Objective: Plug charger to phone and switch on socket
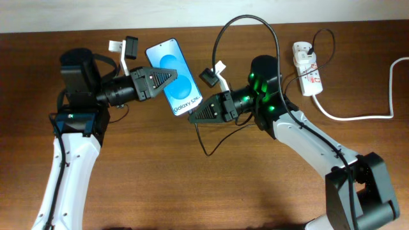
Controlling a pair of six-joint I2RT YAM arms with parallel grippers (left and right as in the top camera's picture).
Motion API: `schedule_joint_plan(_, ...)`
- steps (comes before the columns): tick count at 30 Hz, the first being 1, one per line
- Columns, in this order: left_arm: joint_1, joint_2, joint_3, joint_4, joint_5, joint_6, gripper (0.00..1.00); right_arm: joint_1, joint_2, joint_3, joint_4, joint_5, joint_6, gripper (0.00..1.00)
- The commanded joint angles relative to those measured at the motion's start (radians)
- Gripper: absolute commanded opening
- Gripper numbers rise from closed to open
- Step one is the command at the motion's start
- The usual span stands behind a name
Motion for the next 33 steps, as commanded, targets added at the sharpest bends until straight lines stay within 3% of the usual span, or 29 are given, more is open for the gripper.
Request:
schedule_joint_plan(1, -0.161, 0.002, -0.092, -0.114, 0.158, 0.080, 0.00, -0.035, -0.027, 0.201, 0.057, 0.389, -0.006, 0.04)
schedule_joint_plan(8, -0.226, 0.002, -0.092, -0.112, 0.166, 0.080, 0.00, -0.035, -0.027, 0.201, 0.058, 0.395, -0.006, 0.04)
schedule_joint_plan(13, -0.125, 0.002, -0.092, -0.113, 0.348, 0.079, 0.00, -0.035, -0.026, 0.201, 0.028, 0.286, -0.060, 0.04)
schedule_joint_plan(18, -0.103, 0.003, -0.092, -0.116, 0.371, 0.075, 0.00, -0.034, -0.027, 0.201, 0.046, 0.256, -0.070, 0.04)
schedule_joint_plan(25, -0.103, 0.003, -0.092, -0.116, 0.207, 0.071, 0.00, -0.036, -0.027, 0.201, 0.032, 0.128, -0.070, 0.14)
schedule_joint_plan(30, -0.063, 0.003, -0.092, -0.115, 0.097, 0.064, 0.00, -0.036, -0.027, 0.201, -0.150, 0.113, -0.142, 0.14)
schedule_joint_plan(33, 0.033, 0.003, -0.092, -0.116, 0.015, 0.064, 0.00, -0.036, -0.027, 0.201, -0.240, 0.094, -0.203, 0.18)
